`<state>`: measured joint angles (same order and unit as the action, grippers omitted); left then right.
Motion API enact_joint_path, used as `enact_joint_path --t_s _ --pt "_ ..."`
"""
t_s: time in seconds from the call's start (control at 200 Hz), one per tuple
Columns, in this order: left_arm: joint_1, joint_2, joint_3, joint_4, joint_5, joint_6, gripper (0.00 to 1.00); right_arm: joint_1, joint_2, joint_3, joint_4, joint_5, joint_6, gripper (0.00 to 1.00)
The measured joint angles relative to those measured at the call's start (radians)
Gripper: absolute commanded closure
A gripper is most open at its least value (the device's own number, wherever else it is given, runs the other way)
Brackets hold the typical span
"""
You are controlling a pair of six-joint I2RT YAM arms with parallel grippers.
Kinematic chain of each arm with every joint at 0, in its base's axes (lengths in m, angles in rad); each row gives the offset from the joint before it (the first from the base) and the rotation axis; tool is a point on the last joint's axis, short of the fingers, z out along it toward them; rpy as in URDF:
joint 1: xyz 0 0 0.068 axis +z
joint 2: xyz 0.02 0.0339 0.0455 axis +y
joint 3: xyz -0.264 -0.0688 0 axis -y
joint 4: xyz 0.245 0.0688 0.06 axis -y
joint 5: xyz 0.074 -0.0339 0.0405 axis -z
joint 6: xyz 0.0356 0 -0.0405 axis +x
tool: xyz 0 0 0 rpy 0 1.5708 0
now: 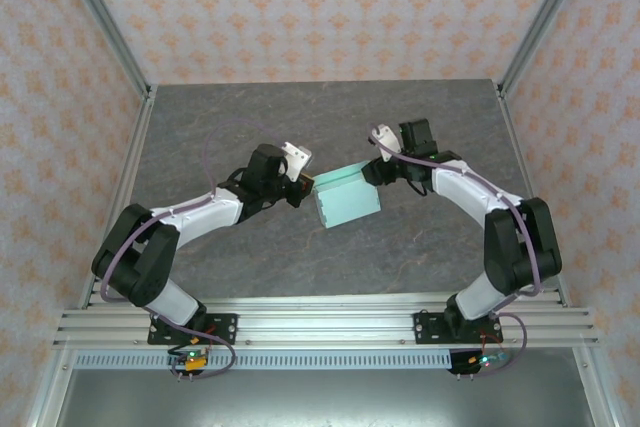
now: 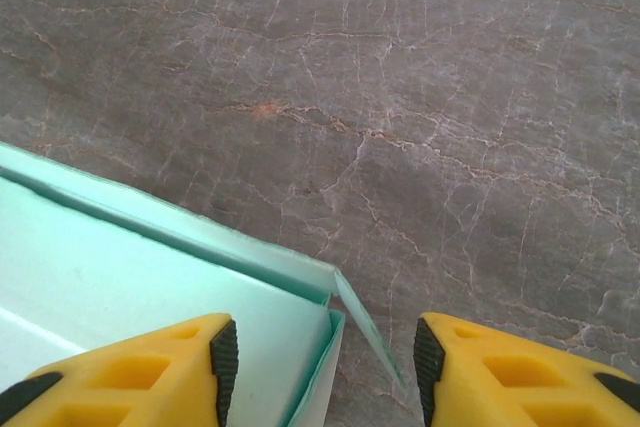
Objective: Fold the paper box
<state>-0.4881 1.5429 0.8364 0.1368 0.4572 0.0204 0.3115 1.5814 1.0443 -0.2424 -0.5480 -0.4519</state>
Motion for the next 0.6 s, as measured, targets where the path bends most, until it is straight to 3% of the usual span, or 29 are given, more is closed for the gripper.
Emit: enact_joint_path --t_s 0.28,0.471,0.601 --pt "0.0 -0.019 0.001 -0.013 0.008 0.007 0.96 0.0 0.039 0.037 -0.019 -0.01 -0.017 0.83" --pt "0.0 -0.019 0.025 -0.047 -0.005 0.001 0.94 0.011 0.035 0.011 0.019 0.0 0.036 0.9" --pt "0.0 -0.019 0.053 -0.089 -0.049 -0.039 0.94 0.074 -0.004 -0.043 0.072 0.121 0.121 0.89"
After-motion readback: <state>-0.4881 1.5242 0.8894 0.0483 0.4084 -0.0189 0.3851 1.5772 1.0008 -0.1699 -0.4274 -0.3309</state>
